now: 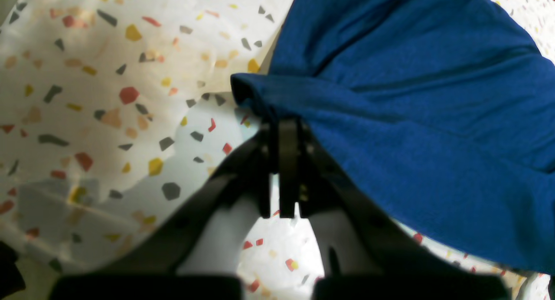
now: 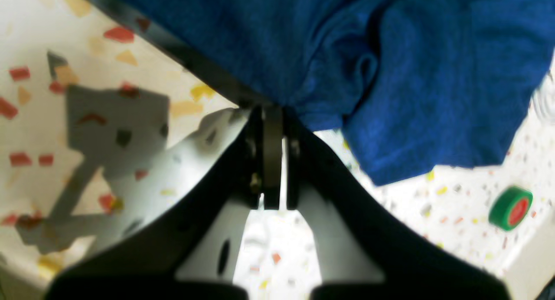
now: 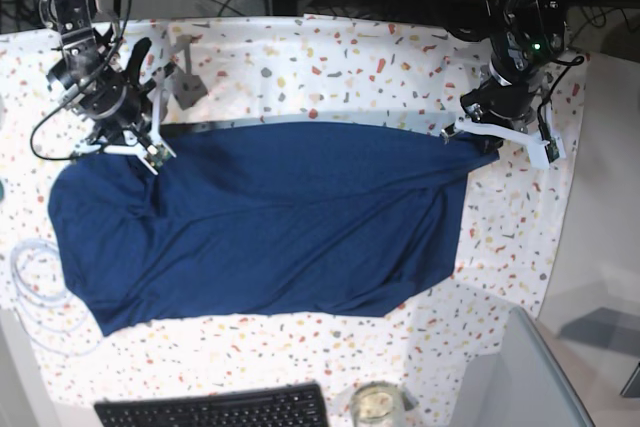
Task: Layout the t-shirt on the table in an organized manner, then fold the t-shirt properly
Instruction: 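Lower the shirt edge with both grippers and drag it taut, then move the left gripper onto the shirt body and press it flat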
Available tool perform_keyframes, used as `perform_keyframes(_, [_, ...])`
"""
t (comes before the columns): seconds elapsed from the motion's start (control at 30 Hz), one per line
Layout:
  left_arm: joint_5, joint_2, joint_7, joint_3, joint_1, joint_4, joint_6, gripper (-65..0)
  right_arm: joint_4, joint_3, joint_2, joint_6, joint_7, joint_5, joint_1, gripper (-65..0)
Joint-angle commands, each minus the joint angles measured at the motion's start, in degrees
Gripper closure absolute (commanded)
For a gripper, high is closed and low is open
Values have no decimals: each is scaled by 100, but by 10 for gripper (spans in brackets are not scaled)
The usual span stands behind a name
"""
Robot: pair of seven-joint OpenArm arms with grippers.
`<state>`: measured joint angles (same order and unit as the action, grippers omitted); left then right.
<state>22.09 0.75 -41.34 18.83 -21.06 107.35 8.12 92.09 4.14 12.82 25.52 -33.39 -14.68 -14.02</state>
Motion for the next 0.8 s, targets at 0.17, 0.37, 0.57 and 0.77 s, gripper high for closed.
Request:
perform_keyframes(0.17, [-666, 8, 112, 3, -123, -67, -16, 0, 228, 39, 6, 2, -165, 4, -97, -2])
perform_keyframes(0.37, [-1035, 149, 121, 38, -35, -603, -16, 0, 325, 39, -3, 2, -182, 4, -229, -2])
perform_keyframes(0.57, [-991, 166, 77, 12, 27, -832, 36, 0, 325, 39, 41, 2, -182, 4, -229, -2])
perform_keyframes(0.77, [-991, 166, 77, 73, -26, -805, 142, -408, 325, 39, 41, 2, -182, 4, -229, -2])
